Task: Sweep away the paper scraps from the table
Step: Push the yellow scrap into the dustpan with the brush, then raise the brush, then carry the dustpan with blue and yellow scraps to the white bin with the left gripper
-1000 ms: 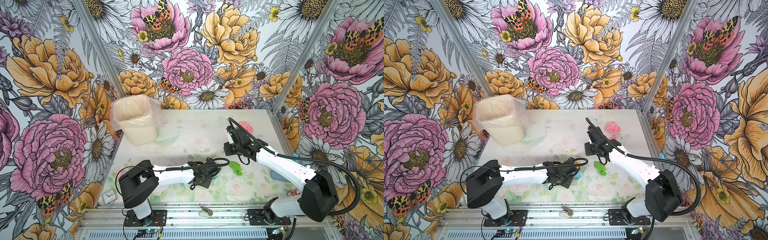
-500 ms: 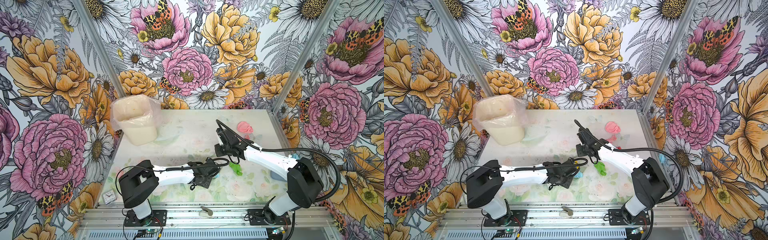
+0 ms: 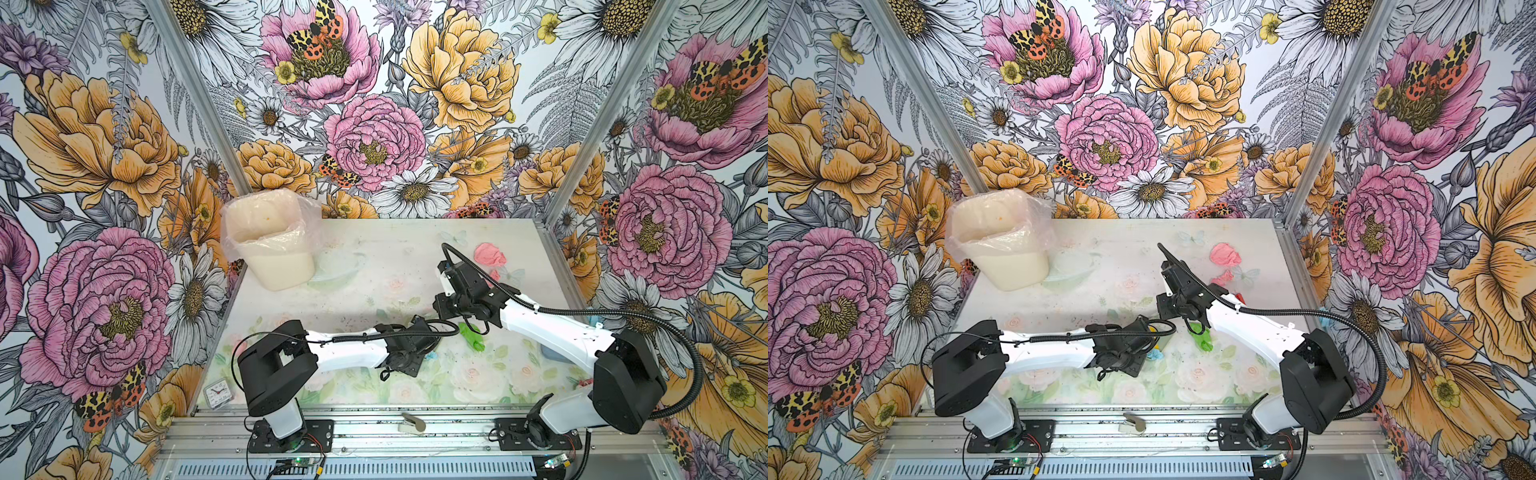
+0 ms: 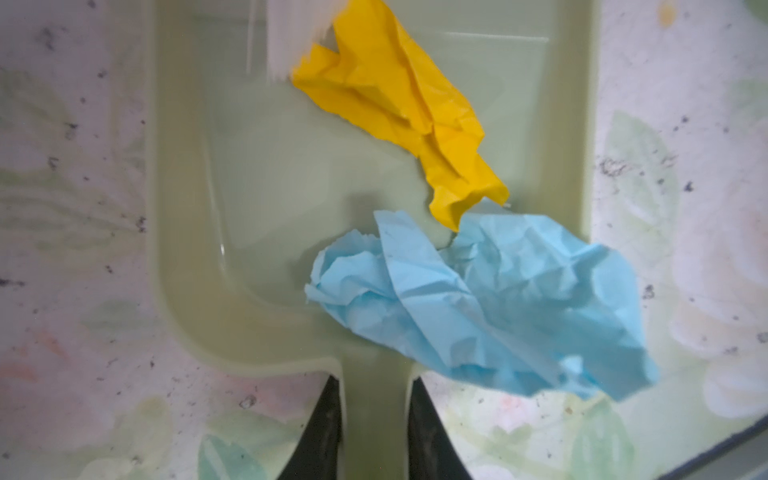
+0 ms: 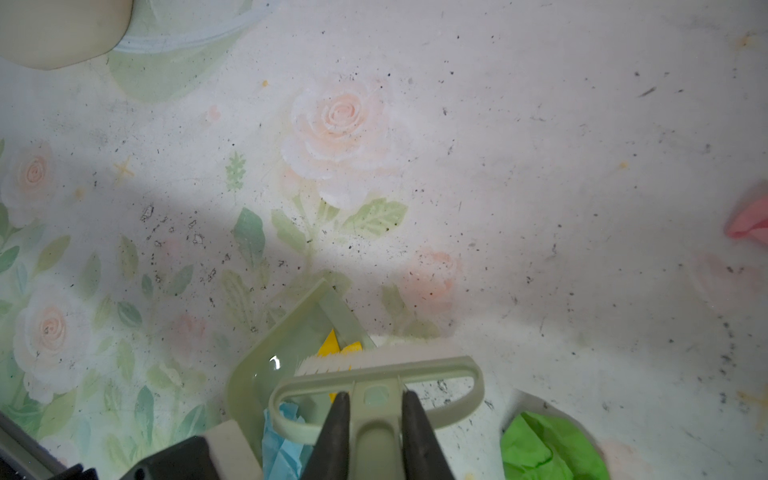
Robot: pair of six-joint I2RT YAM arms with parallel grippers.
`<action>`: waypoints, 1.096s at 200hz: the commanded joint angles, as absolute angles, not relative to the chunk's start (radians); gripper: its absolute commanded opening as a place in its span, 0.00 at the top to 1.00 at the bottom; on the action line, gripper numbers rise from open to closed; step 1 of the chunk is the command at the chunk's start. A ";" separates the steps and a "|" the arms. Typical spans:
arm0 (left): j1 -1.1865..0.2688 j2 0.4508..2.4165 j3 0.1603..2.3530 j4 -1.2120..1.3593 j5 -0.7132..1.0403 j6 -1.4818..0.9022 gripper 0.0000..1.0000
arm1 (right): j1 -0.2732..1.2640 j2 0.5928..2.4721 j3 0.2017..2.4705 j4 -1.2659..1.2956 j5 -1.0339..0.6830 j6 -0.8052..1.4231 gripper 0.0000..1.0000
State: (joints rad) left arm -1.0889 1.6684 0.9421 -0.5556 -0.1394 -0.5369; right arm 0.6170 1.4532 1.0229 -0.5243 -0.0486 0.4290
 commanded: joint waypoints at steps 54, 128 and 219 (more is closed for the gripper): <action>-1.091 1.616 0.936 -0.535 -0.202 -0.563 1.00 | 0.464 1.440 1.168 -0.520 -0.014 0.436 1.00; -1.077 1.525 1.003 -0.617 -0.273 -0.540 1.00 | 0.347 1.392 1.183 -0.522 -0.055 0.413 1.00; -0.989 1.378 1.115 -0.749 -0.331 -0.465 1.00 | 0.321 1.342 1.160 -0.520 -0.040 0.433 1.00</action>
